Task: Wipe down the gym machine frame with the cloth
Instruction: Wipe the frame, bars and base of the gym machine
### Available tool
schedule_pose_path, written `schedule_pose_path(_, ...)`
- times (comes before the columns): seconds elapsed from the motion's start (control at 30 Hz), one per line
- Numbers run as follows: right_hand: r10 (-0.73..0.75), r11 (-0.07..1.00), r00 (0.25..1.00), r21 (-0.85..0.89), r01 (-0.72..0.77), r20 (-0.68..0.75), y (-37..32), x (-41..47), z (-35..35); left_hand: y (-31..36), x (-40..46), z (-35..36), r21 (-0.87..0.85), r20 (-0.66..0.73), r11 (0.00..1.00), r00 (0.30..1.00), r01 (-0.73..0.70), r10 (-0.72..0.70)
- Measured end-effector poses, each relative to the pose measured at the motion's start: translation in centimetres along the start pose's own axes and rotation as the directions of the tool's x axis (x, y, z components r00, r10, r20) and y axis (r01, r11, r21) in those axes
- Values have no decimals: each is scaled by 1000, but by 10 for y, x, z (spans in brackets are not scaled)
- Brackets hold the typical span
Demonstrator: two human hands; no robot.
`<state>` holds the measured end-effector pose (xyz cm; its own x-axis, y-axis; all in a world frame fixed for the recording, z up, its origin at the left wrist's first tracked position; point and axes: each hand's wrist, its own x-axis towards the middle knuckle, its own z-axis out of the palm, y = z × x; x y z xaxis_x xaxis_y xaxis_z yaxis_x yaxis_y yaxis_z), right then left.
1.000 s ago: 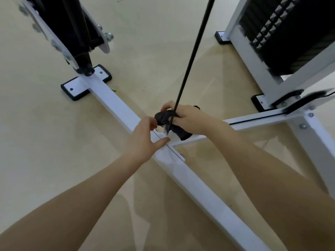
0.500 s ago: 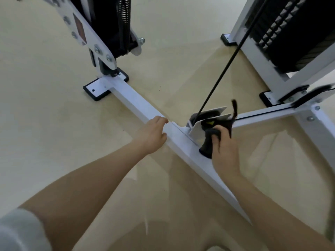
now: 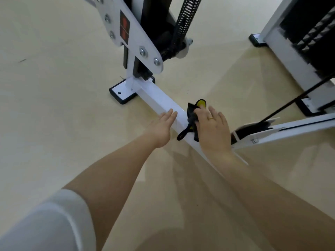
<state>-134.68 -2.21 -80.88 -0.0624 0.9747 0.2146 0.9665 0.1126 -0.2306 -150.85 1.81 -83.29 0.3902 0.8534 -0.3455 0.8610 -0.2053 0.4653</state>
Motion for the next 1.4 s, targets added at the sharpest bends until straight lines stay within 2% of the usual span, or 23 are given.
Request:
schedule_pose_path(0.07,-44,981,906,-155,119,420,11,3,29,-4,7,-5,2,27,1000,999,24,-24)
schedule_pose_path(0.1,10,981,855,-170,92,519,13,2,40,-8,10,-7,-3,36,999,999,37,-37)
schedule_pose_path(0.13,44,983,845,-176,59,533,12,1,48,-12,13,-8,-12,44,999,998,46,-46)
schedule_pose_path(0.27,-74,987,885,-95,132,460,-2,13,63,-24,19,-10,36,90,999,996,-4,1)
schedule_pose_path(0.4,53,998,911,-64,-29,410,1,35,64,-39,14,-26,68,117,997,993,-35,27)
schedule_pose_path(0.5,38,999,923,-25,-31,382,-8,29,61,-48,2,-41,32,83,999,996,-36,33)
schedule_pose_path(0.57,54,975,940,186,-123,338,-20,34,44,-51,-6,-56,-41,9,999,999,-30,31)
schedule_pose_path(0.67,177,772,950,563,-295,256,-50,48,1,-53,-17,-85,-196,-204,980,979,-31,-10)
schedule_pose_path(0.7,190,711,961,647,-275,200,-63,52,-12,-54,-20,-96,-258,-294,965,955,-43,-36)
schedule_pose_path(0.77,134,680,988,718,-149,78,-91,60,-37,-56,-26,-116,-400,-466,910,879,-109,-100)
schedule_pose_path(0.83,-10,773,989,626,102,-148,-117,74,-59,-59,-27,-136,-522,-554,829,819,-199,-152)
schedule_pose_path(0.87,-87,829,953,510,231,-291,-130,84,-67,-60,-25,-147,-583,-558,780,810,-227,-181)
schedule_pose_path(0.93,-240,887,806,215,409,-540,-158,110,-78,-64,-19,-167,-711,-518,658,819,-250,-249)
schedule_pose_path(0.97,-346,890,727,37,454,-593,-166,124,-76,-67,-17,-175,-771,-480,584,834,-253,-273)
schedule_pose_path(1.0,-470,870,674,-173,461,-569,-168,138,-70,-68,-13,-181,-823,-438,509,852,-252,-286)
schedule_pose_path(1.03,-573,819,671,-360,447,-470,-165,149,-60,-69,-11,-186,-862,-398,443,869,-246,-293)
schedule_pose_path(1.07,-621,754,720,-490,438,-312,-160,157,-51,-70,-9,-190,-887,-367,395,883,-238,-292)
schedule_pose_path(1.17,-540,614,835,-630,476,105,-146,165,-32,-71,-4,-193,-895,-351,379,894,-233,-279)
schedule_pose_path(1.23,-504,404,812,-751,522,294,-148,170,-27,-73,6,-191,-912,-353,319,887,-256,-297)
schedule_pose_path(1.27,-528,267,760,-775,572,379,-148,177,-21,-76,10,-190,-925,-345,274,885,-264,-312)
schedule_pose_path(1.3,-530,217,721,-750,625,448,-152,183,-23,-79,12,-191,-935,-332,235,885,-264,-327)
schedule_pose_path(1.33,-544,226,708,-735,640,450,-159,187,-28,-81,14,-192,-944,-315,210,885,-255,-344)
schedule_pose_path(1.4,-611,290,727,-766,574,313,-164,188,-48,-83,14,-195,-941,-306,247,894,-232,-326)
